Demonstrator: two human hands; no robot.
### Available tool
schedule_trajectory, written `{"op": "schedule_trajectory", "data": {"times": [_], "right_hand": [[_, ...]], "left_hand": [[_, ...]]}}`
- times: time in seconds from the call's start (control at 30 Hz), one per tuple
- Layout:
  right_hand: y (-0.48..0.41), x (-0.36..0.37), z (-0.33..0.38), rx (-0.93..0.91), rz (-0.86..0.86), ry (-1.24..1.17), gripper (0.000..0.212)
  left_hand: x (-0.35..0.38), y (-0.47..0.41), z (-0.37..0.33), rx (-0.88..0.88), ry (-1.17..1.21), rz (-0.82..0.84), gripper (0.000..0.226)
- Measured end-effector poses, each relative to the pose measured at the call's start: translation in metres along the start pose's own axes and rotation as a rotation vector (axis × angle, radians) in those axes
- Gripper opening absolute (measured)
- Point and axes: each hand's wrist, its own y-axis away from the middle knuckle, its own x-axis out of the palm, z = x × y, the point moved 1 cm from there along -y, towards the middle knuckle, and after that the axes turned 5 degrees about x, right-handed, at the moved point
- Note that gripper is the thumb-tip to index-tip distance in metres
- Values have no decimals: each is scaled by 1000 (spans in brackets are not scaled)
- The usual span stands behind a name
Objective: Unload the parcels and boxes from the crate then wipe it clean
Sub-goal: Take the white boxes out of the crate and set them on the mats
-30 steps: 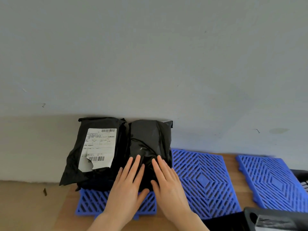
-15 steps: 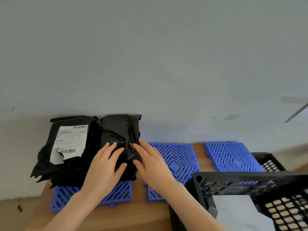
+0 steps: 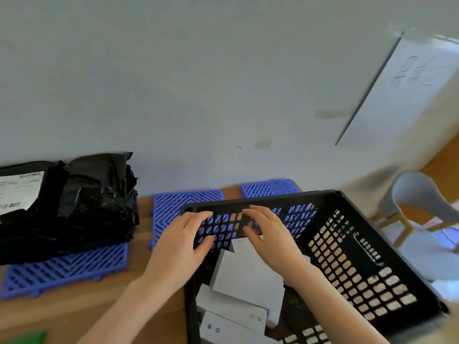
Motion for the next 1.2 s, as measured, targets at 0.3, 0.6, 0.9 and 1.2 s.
{"op": "schedule_trajectory", "data": {"times": [0.3,0.6,0.9,1.2], "right_hand": [[47,12,-92,189,307,76,67],[42,57,-112,364,649,83,92],[41,71,-120,359,668,-47,87],[44,32,-115,374,226,-150,81]], "left_hand": [[97,6,-47,-86,-230,527,90],[136,3,-22,-360,-333,735,99],[145,4,-17,-410,-286,805,101],[105,5,-41,-277,-109,408,114]]}}
